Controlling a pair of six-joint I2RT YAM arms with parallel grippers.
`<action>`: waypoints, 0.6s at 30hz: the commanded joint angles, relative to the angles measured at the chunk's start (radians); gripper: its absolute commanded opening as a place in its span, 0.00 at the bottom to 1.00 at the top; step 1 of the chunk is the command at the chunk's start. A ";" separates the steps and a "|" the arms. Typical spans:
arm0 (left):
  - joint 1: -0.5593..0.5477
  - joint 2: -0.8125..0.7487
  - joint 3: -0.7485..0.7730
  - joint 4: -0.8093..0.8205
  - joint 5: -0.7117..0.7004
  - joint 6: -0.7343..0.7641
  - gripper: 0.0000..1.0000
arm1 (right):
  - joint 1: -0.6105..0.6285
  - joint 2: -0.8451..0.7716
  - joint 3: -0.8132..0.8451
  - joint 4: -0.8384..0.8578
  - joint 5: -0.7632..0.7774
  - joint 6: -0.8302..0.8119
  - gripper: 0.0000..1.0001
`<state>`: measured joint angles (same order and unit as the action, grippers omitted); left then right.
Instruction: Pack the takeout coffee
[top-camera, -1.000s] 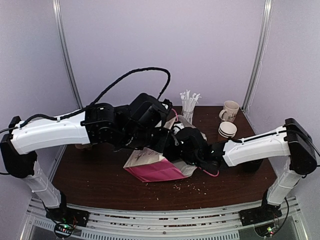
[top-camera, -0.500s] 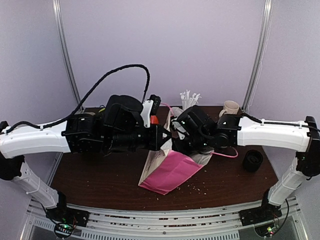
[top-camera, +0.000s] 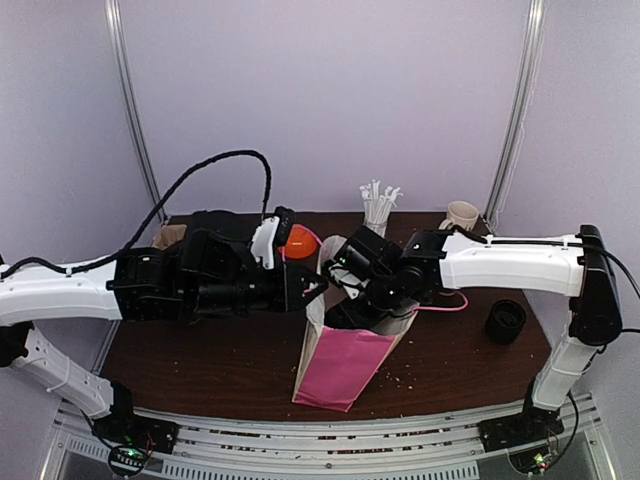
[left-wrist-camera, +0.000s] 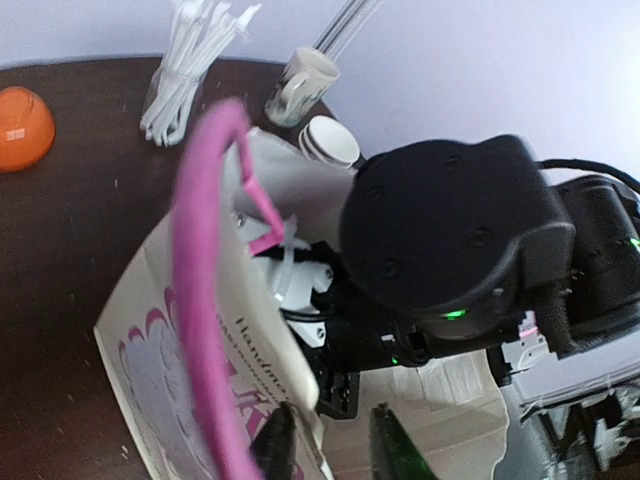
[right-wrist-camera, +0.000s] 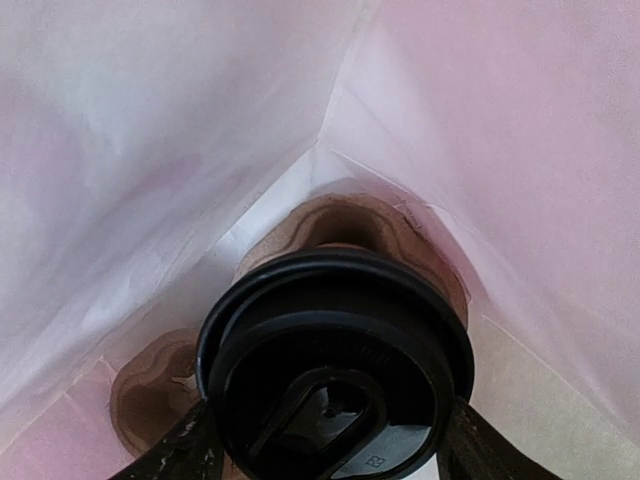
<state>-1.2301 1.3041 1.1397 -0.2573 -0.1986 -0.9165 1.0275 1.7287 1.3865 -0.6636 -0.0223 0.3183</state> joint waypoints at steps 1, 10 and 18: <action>0.006 -0.074 -0.011 0.042 0.011 0.020 0.44 | 0.008 0.037 0.002 -0.060 -0.042 0.010 0.43; 0.006 -0.223 -0.064 -0.122 0.014 0.048 0.92 | 0.018 0.059 0.044 -0.116 -0.038 0.010 0.43; 0.006 -0.465 -0.275 -0.135 -0.110 -0.060 0.91 | 0.024 0.100 0.044 -0.134 -0.052 0.024 0.43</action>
<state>-1.2293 0.9203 0.9482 -0.3897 -0.2268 -0.9161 1.0370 1.7714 1.4406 -0.7086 -0.0254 0.3218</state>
